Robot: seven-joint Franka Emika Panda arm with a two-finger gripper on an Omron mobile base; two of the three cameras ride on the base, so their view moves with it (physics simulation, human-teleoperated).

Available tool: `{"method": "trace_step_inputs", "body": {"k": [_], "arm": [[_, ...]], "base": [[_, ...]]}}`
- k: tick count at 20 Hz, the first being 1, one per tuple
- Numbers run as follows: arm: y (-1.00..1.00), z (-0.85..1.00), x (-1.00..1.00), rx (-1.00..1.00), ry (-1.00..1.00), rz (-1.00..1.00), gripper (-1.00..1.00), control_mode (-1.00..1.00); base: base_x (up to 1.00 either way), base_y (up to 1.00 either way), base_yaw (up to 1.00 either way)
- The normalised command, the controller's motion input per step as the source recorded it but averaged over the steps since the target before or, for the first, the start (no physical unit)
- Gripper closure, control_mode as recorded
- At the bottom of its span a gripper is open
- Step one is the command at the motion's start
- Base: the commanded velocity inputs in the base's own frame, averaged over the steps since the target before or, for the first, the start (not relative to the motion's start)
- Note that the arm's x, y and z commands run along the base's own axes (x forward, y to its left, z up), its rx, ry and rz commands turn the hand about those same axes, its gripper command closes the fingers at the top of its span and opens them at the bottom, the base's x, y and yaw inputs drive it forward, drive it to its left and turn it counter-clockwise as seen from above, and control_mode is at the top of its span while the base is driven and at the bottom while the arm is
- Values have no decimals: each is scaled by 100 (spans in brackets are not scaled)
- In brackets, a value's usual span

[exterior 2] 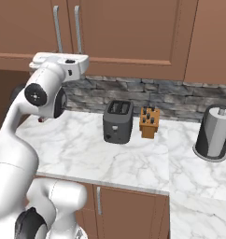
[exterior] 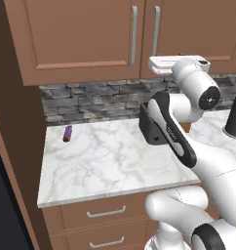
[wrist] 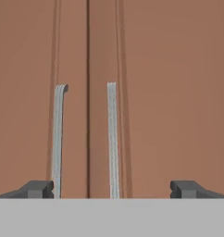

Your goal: Pick the bar soap and bar soap from the cabinet and place them on the counter.

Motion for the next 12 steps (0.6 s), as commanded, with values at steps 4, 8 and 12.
{"method": "trace_step_inputs", "body": {"k": [4, 8, 12], "arm": [[0, 0, 24, 0, 0, 0, -100, -100], [0, 1, 15, 0, 0, 0, -100, -100], [2, 0, 22, 0, 0, 0, -100, -100]], "base": [[0, 0, 0], [0, 0, 0], [0, 0, 0]]}}
